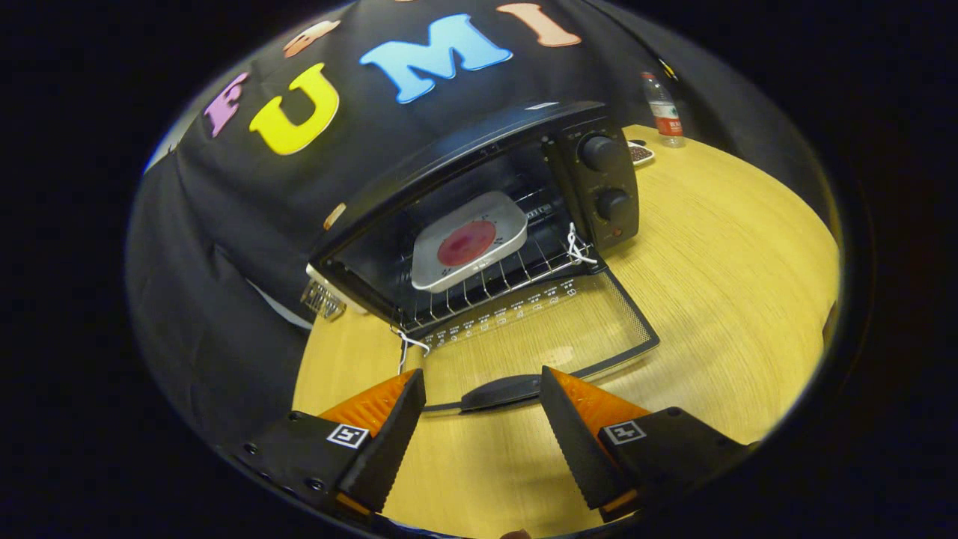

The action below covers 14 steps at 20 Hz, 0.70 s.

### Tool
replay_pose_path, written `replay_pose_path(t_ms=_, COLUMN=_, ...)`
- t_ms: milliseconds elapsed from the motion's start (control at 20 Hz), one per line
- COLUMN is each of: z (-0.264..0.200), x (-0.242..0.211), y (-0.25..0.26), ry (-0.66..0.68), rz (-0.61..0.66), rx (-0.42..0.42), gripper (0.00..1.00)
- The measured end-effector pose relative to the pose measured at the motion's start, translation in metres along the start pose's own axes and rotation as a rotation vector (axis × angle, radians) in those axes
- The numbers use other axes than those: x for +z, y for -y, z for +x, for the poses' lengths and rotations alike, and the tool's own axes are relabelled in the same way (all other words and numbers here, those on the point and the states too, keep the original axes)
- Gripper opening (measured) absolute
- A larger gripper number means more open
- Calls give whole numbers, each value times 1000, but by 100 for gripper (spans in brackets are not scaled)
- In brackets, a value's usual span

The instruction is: Open the toaster oven, put the food inside, and close the toaster oven door.

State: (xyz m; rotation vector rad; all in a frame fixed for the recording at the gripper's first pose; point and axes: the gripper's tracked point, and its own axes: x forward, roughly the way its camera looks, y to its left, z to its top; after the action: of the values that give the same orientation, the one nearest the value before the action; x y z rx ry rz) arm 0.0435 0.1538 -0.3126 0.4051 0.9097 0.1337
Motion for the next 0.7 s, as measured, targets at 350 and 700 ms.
replay_pose_path(t_ms=350, z=15, x=-43, y=22, ry=-158, rz=-225, rx=-87, gripper=98)
replay_pose_path(t_ms=700, z=33, x=-54, y=41, ry=-226, rz=-372, rx=-173, gripper=98)
